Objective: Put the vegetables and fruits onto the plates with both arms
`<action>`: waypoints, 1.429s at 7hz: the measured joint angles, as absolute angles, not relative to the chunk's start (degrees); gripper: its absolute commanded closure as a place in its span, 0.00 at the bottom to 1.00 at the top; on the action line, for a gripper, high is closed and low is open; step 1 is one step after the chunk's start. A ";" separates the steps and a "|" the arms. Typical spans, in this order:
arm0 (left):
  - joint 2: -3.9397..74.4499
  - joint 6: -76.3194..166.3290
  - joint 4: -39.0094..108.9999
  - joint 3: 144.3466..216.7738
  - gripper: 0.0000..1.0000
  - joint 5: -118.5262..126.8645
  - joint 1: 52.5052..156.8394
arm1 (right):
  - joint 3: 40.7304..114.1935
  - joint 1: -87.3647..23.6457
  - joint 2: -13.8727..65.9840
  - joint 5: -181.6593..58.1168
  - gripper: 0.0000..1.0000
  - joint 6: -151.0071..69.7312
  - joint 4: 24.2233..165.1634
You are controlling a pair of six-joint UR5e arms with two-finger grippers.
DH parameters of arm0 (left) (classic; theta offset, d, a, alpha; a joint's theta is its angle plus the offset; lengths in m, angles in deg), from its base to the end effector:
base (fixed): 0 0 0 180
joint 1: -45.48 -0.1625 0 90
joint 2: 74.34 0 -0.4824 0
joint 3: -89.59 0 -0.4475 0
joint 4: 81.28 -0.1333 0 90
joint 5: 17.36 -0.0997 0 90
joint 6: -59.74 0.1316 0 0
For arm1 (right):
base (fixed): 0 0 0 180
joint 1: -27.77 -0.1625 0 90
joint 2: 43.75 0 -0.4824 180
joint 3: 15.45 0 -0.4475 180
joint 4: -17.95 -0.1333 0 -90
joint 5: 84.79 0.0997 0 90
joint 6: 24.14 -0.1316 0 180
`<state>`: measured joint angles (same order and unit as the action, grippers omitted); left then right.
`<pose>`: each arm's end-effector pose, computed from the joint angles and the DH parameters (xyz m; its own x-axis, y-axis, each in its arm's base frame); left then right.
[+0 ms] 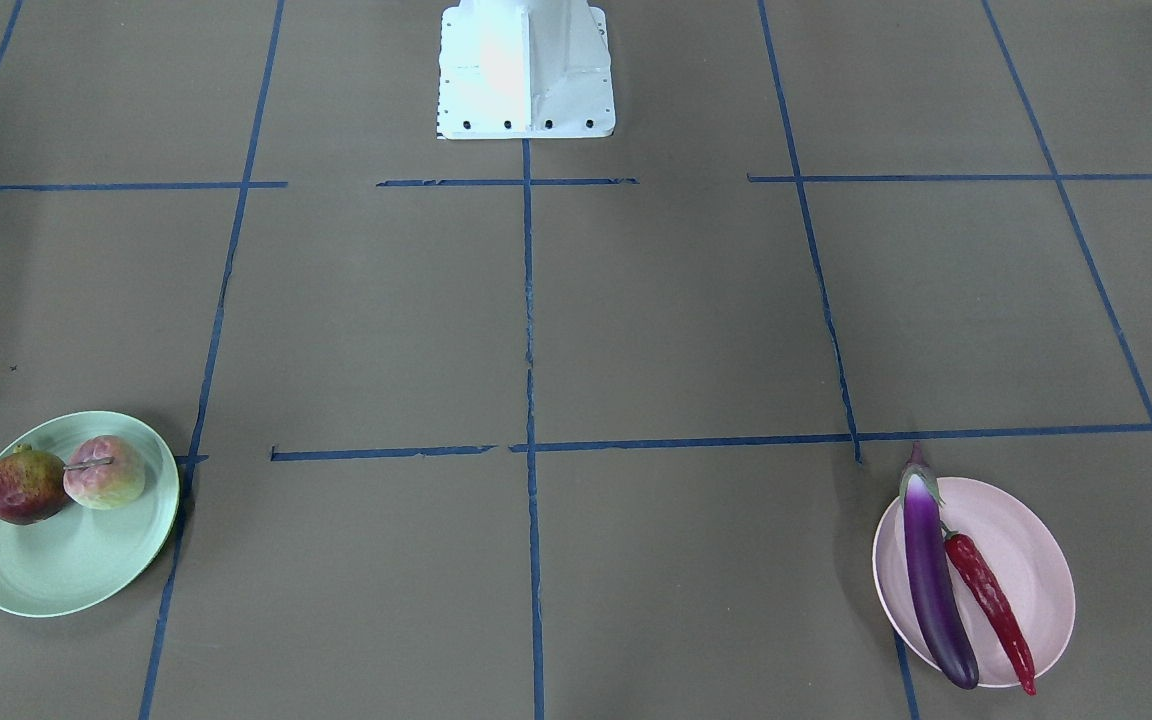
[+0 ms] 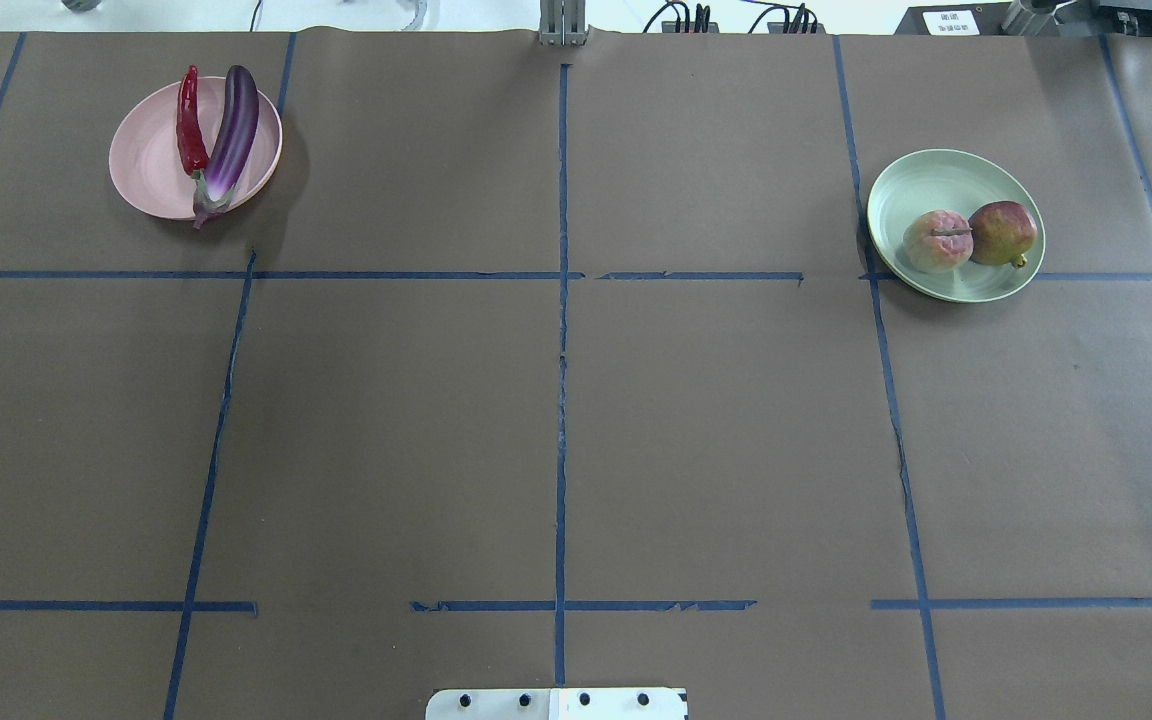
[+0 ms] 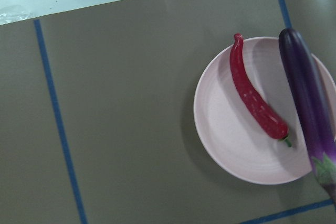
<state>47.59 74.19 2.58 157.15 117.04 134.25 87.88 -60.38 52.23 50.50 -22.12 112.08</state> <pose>-0.0240 -0.8022 0.5862 0.6855 0.3035 -0.6618 -0.1988 0.9525 0.2309 0.0237 -0.4993 0.6719 0.7003 -0.0977 0.7071 0.0570 0.9951 0.0811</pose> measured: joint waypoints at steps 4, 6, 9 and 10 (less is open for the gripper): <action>35.69 81.19 -3.14 162.05 0.00 113.66 140.13 | 87.90 -60.38 52.22 50.55 0.00 -22.03 112.08; 27.53 74.04 -3.08 171.61 0.00 113.76 140.19 | 87.92 -60.44 52.22 50.56 0.00 -22.03 112.08; 14.91 68.19 -3.16 187.23 0.00 113.77 139.90 | 87.93 -60.47 52.28 50.35 0.00 -22.34 112.08; 14.04 68.00 -3.03 188.10 0.00 113.72 139.65 | 88.05 -60.45 52.15 49.42 0.00 -22.76 112.28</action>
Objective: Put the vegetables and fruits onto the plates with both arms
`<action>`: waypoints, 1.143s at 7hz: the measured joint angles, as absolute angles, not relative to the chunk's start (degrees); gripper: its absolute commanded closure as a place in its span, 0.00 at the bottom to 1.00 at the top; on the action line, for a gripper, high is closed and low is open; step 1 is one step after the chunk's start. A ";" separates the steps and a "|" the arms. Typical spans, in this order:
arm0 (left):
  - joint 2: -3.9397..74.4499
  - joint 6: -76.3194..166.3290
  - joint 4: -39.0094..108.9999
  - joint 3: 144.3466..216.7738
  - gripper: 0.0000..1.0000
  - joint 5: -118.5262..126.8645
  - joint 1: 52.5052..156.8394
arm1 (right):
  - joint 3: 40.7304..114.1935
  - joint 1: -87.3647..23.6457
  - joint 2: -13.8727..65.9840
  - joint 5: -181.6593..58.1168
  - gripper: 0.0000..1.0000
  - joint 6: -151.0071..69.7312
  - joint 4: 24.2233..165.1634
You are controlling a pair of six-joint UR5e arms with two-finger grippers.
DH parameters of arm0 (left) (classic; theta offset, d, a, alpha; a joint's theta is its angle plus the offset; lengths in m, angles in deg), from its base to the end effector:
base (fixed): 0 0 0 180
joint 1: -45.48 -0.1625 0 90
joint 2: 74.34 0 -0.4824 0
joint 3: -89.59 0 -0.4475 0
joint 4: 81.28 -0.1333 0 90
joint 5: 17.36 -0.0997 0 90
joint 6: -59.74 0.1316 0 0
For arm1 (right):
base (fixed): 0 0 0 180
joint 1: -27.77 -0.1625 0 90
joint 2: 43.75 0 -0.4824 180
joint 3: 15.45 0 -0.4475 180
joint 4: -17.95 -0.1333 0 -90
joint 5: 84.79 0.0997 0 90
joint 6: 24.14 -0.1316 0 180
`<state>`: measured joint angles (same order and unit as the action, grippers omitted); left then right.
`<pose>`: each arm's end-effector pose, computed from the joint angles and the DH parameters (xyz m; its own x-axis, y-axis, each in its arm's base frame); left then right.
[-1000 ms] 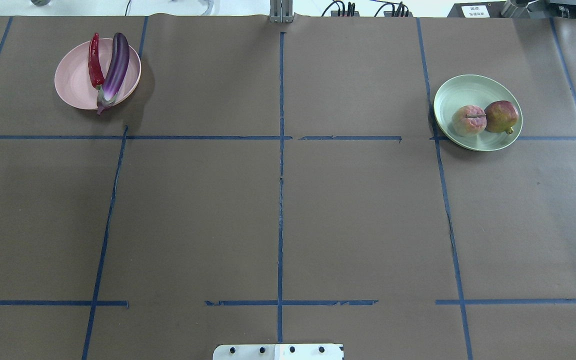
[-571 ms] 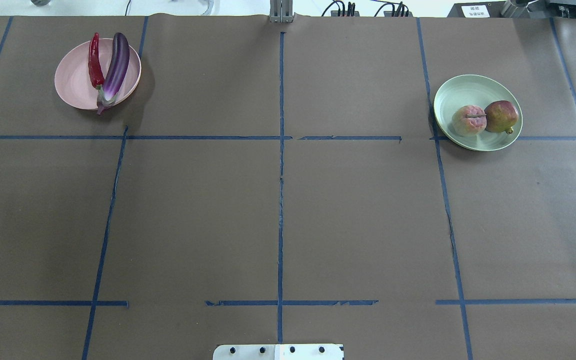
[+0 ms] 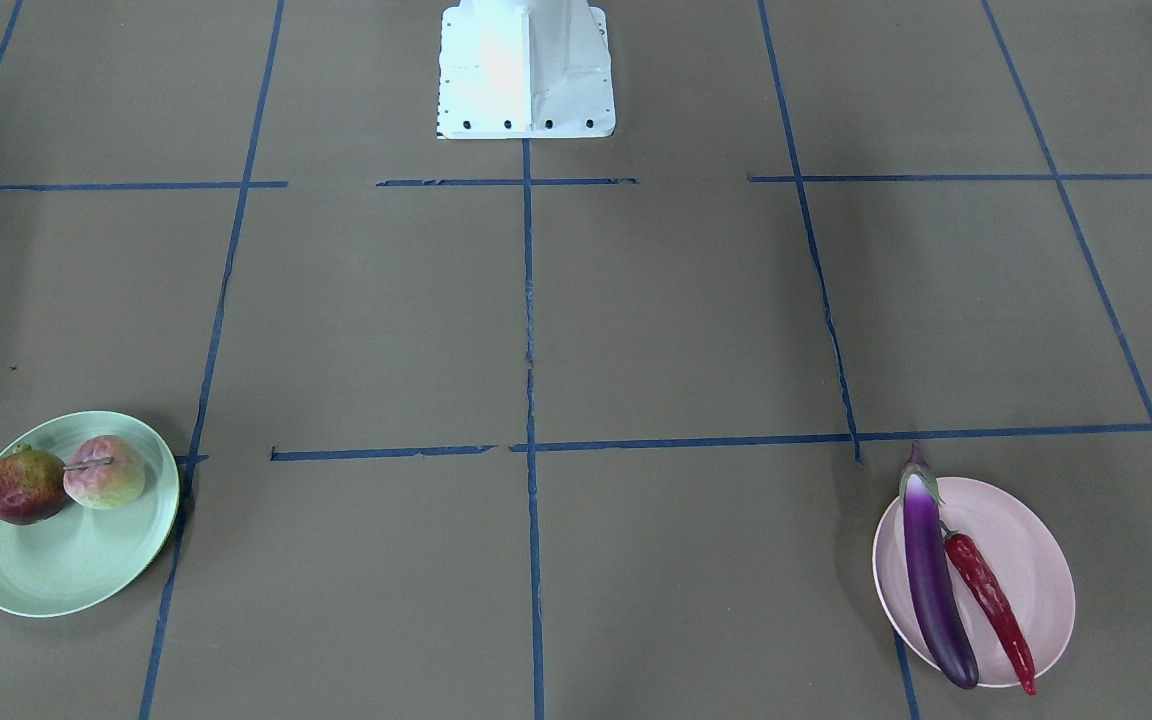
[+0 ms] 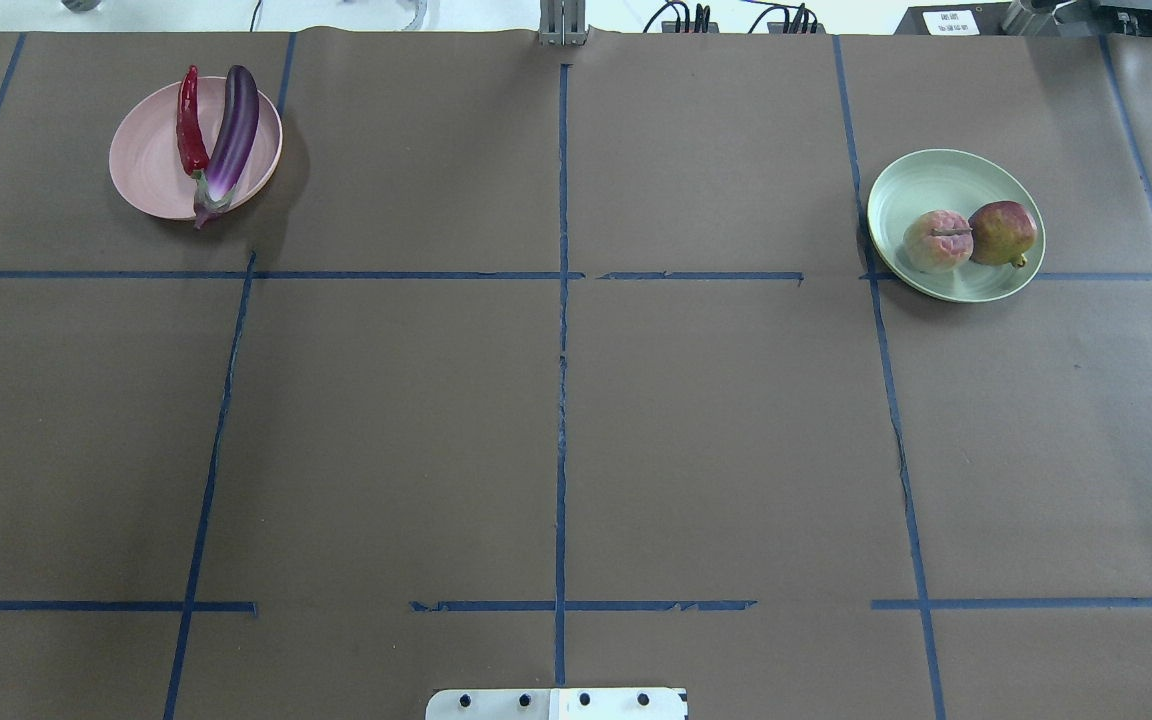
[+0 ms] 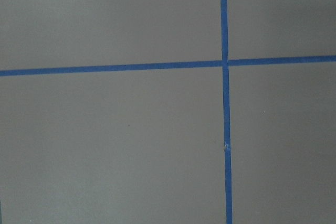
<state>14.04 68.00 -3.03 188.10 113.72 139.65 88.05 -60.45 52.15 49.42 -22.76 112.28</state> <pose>-0.0846 -0.5168 0.6983 0.7504 0.0336 -0.6601 -0.0357 0.9993 0.0102 0.0260 -0.4999 0.6716 0.7143 -0.0860 0.6946 0.0482 0.9961 0.0738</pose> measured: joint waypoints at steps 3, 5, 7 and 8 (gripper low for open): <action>13.85 68.05 -1.67 187.99 0.00 113.57 139.39 | 88.23 -60.53 53.24 46.67 0.00 -23.04 112.59; 13.92 67.97 -1.18 188.61 0.00 113.35 139.30 | 88.45 -60.55 54.93 46.89 0.00 -22.86 112.18; 14.12 68.15 -1.01 189.04 0.00 113.47 139.10 | 88.50 -60.56 55.29 46.96 0.00 -22.99 112.10; 14.15 68.19 -0.32 189.10 0.00 113.55 138.86 | 88.53 -60.56 55.29 46.96 0.00 -23.12 112.09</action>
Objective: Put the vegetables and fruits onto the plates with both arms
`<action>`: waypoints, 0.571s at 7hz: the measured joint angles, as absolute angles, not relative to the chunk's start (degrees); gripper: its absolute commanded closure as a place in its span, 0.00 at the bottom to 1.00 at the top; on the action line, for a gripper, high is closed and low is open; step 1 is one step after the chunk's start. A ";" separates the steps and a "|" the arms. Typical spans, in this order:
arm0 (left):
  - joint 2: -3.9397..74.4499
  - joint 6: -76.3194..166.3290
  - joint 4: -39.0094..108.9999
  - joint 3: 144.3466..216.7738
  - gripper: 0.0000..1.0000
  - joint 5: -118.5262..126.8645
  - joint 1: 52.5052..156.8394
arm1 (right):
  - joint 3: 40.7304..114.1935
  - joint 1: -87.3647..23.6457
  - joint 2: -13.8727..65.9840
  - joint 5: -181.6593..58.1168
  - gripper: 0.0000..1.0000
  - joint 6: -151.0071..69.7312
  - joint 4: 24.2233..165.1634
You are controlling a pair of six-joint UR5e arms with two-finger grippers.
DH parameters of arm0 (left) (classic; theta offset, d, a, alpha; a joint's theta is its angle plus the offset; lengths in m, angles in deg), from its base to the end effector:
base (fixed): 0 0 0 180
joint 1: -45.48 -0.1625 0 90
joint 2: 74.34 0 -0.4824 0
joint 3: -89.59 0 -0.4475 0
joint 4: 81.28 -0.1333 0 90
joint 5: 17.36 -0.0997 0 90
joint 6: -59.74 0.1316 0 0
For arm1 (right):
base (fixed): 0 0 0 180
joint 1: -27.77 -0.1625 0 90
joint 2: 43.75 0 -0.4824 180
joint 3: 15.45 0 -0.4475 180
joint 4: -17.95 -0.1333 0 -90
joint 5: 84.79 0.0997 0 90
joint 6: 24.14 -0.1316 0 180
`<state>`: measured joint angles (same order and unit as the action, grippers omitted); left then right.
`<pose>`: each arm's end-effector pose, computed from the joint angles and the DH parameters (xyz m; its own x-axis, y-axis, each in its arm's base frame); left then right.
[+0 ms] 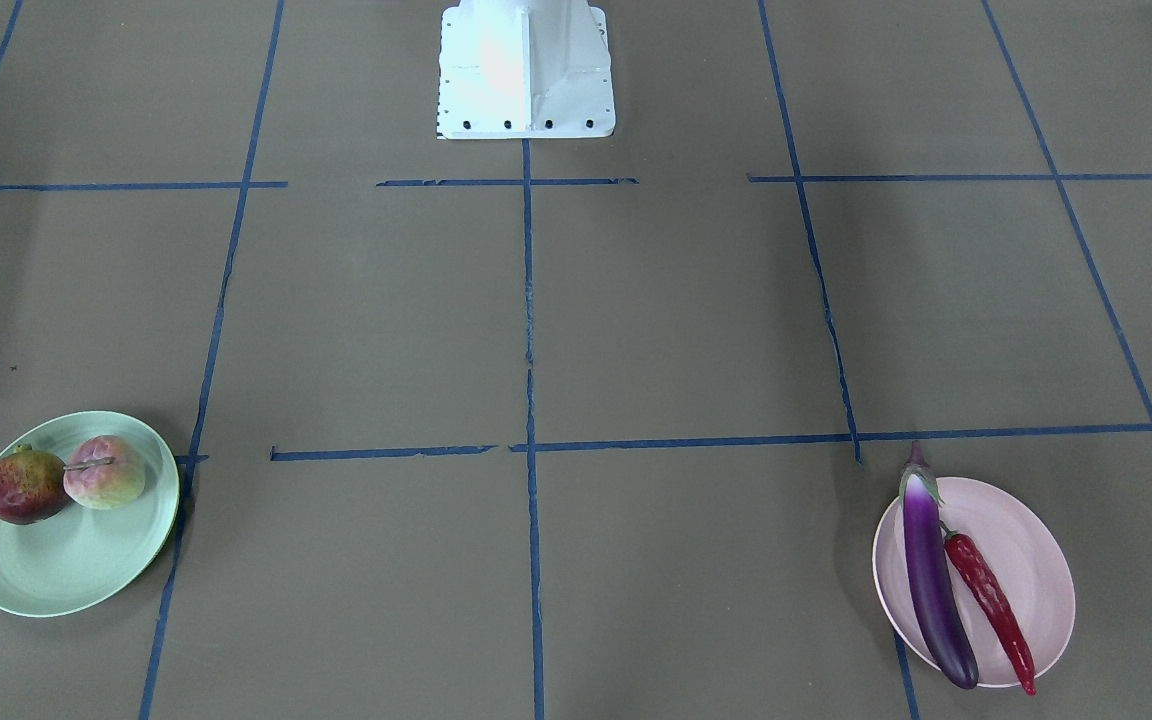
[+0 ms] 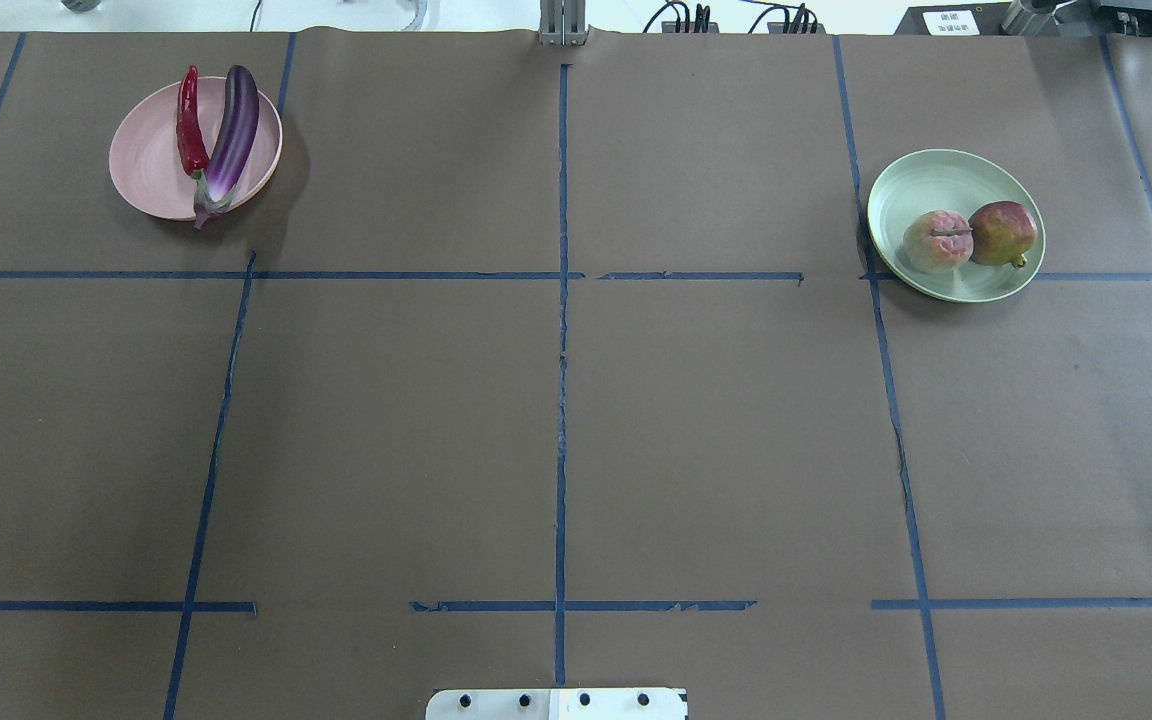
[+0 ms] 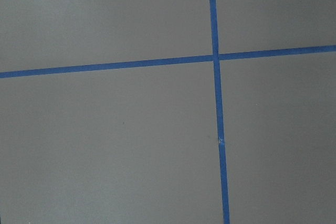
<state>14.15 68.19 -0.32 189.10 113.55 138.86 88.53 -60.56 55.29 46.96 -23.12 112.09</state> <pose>-0.0782 -0.5246 0.6837 0.7542 0.0909 -0.6503 -0.0524 0.9956 0.0783 0.0319 -0.4722 0.6972 0.7448 -0.0488 0.6655 0.0424 0.9988 0.0258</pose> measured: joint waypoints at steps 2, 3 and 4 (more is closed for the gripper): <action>14.11 68.14 2.63 188.98 0.00 113.59 138.60 | 88.60 -60.51 55.30 47.13 0.00 -23.24 112.08; 14.09 68.15 3.22 188.89 0.00 113.55 138.58 | 88.58 -60.48 55.30 47.82 0.00 -23.24 112.08; 14.09 68.17 3.43 188.83 0.00 113.48 138.56 | 88.50 -60.48 55.30 48.68 0.00 -23.20 112.08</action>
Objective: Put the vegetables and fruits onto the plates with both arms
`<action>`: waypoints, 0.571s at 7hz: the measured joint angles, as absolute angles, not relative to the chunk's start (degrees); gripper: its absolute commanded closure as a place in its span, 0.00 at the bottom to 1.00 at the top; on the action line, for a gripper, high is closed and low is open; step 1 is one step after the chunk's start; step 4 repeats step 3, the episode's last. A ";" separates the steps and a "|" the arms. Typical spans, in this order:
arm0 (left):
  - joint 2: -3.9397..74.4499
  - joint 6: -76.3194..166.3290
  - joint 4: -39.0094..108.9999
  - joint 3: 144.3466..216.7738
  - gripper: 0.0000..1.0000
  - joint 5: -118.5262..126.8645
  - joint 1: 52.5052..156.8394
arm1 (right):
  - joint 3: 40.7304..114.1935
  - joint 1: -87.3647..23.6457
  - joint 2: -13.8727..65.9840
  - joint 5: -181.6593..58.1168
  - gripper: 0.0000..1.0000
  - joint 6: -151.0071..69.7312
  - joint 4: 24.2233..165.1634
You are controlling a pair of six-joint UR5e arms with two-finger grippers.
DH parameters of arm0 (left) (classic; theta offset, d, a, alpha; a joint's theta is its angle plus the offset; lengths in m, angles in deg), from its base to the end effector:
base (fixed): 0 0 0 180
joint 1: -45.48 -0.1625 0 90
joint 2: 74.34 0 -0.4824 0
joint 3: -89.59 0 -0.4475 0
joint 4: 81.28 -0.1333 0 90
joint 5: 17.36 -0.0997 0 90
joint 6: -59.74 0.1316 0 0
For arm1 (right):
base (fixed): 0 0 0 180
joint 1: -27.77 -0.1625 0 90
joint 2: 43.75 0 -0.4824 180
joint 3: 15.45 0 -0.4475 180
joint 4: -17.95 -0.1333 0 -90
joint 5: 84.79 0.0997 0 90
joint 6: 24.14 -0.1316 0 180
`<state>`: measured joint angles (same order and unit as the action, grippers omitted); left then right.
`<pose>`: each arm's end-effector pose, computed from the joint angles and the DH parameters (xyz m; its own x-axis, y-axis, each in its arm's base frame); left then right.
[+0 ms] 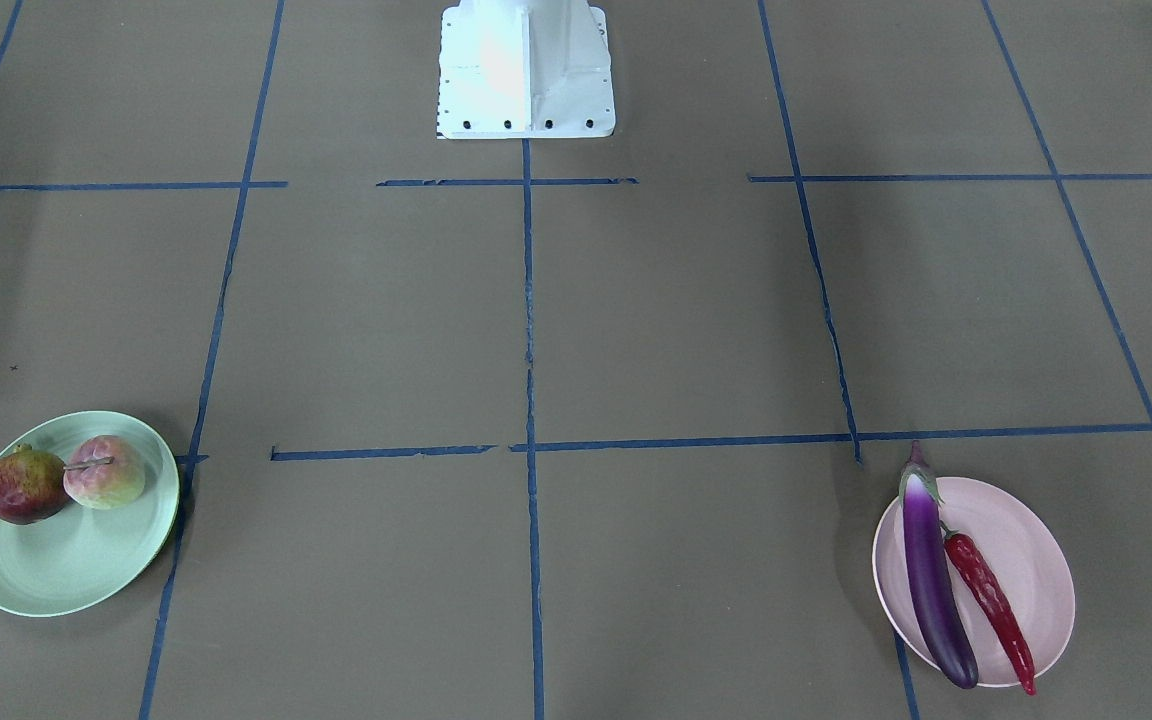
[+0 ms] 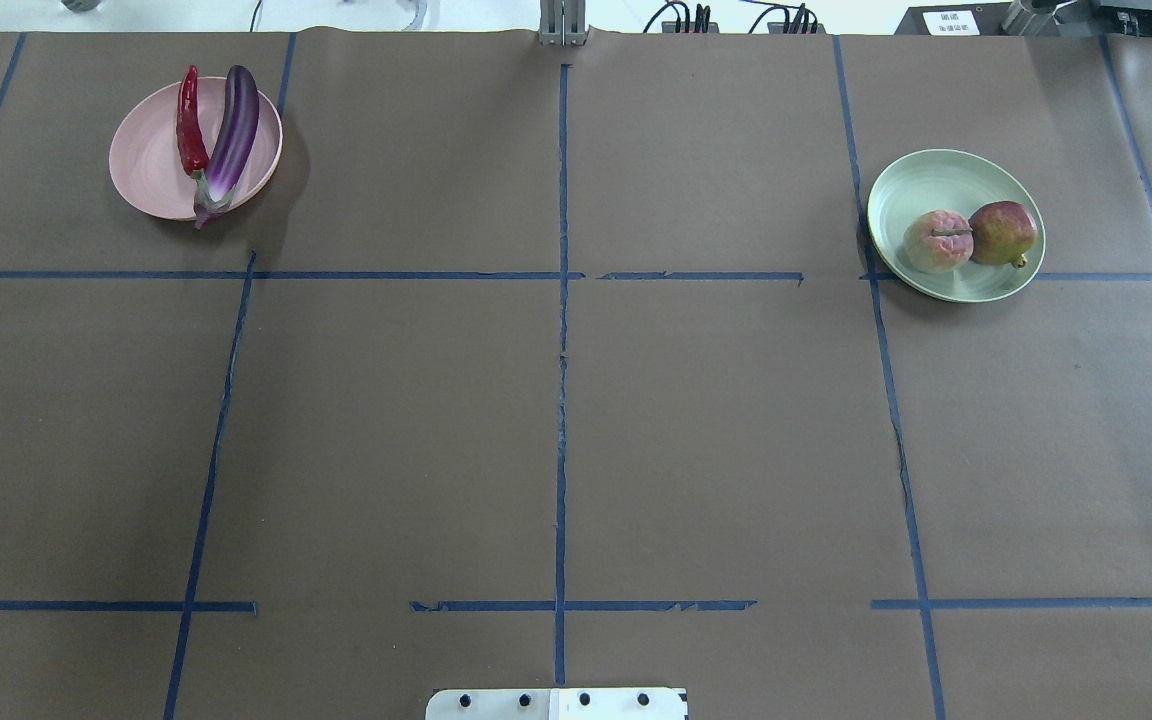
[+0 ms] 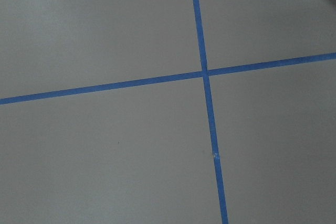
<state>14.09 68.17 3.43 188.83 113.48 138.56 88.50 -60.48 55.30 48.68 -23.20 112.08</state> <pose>-0.0759 -0.5307 0.6803 0.7566 0.1329 -0.6402 -0.0579 0.9889 0.1369 0.0284 -0.4720 0.6948 0.7245 -0.0478 0.6876 0.0424 0.9988 0.0247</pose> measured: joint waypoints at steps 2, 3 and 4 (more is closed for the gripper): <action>13.90 68.17 3.52 188.87 0.00 113.40 138.51 | 88.50 -60.47 55.30 49.24 0.00 -23.17 112.08; 13.82 68.15 3.53 188.89 0.00 113.36 138.51 | 88.54 -60.47 55.30 49.32 0.00 -23.17 112.08; 13.82 68.15 3.53 188.89 0.00 113.36 138.51 | 88.54 -60.47 55.30 49.32 0.00 -23.17 112.08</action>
